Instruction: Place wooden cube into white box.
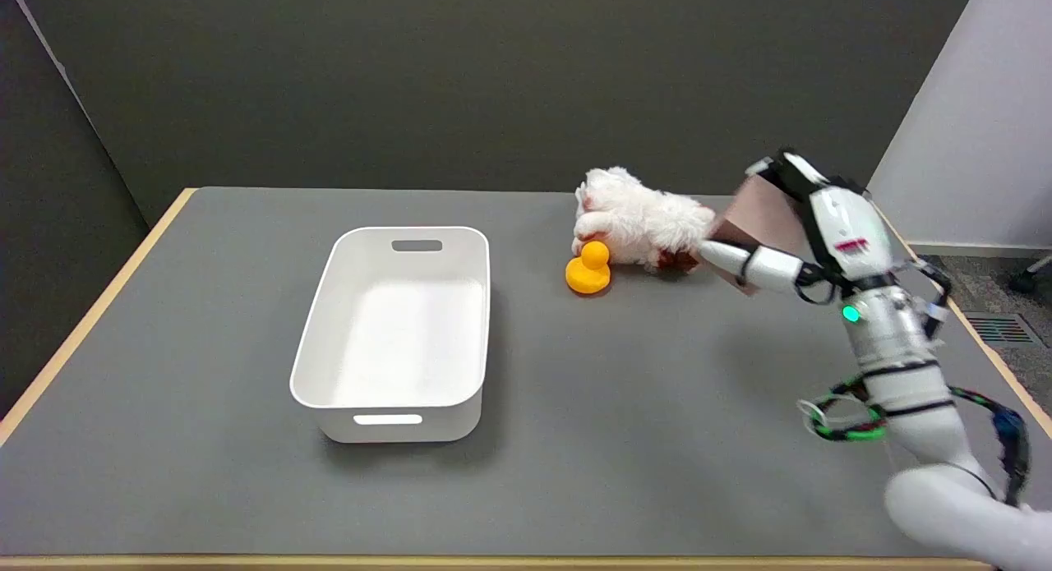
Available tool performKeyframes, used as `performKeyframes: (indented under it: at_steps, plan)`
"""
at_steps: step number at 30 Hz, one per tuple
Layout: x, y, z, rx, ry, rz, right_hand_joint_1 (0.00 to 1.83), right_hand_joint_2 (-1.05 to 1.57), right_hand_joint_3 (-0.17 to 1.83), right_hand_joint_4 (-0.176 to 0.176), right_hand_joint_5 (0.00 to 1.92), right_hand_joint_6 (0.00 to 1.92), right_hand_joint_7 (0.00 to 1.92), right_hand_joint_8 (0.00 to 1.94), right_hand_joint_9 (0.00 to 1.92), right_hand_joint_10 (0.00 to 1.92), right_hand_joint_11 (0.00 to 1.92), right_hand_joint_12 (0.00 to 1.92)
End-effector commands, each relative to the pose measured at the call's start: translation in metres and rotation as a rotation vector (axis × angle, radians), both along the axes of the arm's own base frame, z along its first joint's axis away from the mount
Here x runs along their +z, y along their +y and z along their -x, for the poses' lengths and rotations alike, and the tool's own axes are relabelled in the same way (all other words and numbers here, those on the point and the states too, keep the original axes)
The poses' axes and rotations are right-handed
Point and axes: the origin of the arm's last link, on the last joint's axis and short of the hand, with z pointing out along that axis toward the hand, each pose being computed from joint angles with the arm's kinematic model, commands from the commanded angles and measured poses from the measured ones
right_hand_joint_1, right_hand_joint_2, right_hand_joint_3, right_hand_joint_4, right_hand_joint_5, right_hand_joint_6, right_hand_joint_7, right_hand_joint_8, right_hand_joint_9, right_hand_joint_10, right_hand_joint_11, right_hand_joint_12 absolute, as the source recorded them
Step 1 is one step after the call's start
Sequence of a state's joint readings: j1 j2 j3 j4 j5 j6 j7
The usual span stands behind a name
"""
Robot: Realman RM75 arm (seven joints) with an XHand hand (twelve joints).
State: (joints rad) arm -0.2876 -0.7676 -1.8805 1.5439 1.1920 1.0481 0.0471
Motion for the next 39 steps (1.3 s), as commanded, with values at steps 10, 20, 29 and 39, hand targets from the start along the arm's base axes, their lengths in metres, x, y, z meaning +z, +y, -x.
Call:
performKeyframes:
  at_steps: [10, 20, 29, 39]
  plan:
    - [-0.252, -0.163, -0.052, -0.021, 0.084, -0.624, 1.18, 1.23, 0.16, -0.176, 0.47, 1.48, 0.82, 1.49, 0.85, 1.46, 0.8, 1.92]
    - [-0.321, -0.175, -0.024, -0.223, 0.02, -0.803, 1.18, 1.27, 0.05, -0.176, 0.48, 1.46, 0.83, 1.47, 0.88, 1.34, 0.79, 1.92]
    - [-0.314, -0.168, 0.035, -0.451, -0.054, -0.793, 1.18, 1.26, 0.1, -0.176, 0.47, 1.48, 0.82, 1.48, 0.86, 1.39, 0.79, 1.92]
    - [-0.254, -0.15, 0.099, -0.555, -0.225, -0.61, 1.18, 1.24, 0.15, -0.176, 0.46, 1.49, 0.81, 1.49, 0.84, 1.45, 0.77, 1.92]
